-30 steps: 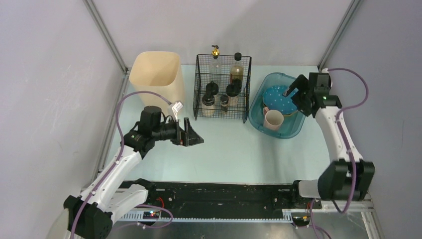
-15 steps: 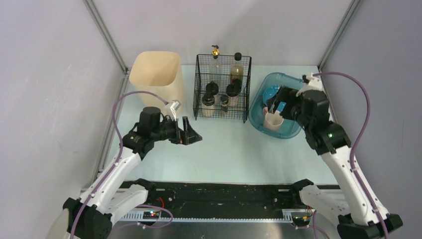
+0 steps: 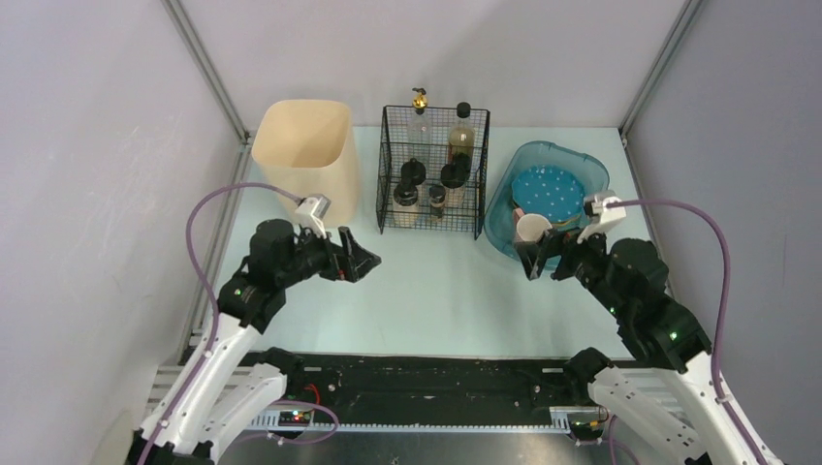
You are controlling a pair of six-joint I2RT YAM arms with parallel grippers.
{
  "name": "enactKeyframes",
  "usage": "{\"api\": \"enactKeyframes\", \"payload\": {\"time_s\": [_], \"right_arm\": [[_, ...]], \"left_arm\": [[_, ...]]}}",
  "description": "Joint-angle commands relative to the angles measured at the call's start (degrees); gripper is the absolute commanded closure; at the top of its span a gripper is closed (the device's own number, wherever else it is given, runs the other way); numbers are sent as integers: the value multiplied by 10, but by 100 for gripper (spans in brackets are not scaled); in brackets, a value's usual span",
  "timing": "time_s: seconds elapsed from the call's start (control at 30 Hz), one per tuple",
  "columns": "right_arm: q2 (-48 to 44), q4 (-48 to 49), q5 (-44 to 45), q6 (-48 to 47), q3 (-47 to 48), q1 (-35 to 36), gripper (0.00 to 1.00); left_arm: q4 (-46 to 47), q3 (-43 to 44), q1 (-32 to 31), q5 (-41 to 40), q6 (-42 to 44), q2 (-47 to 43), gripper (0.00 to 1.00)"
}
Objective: Clear the kitchen counter
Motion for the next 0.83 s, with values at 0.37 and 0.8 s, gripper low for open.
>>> {"api": "enactKeyframes", "payload": {"time_s": [0.37,0.8], "right_arm": [[-120,50,89,-30,-108,38,1],[-60,38,194,28,-89,43,1]], "left_arm": [[24,1,3,-79,24,-53,2],[27,3,3,-52,20,-42,2]]}}
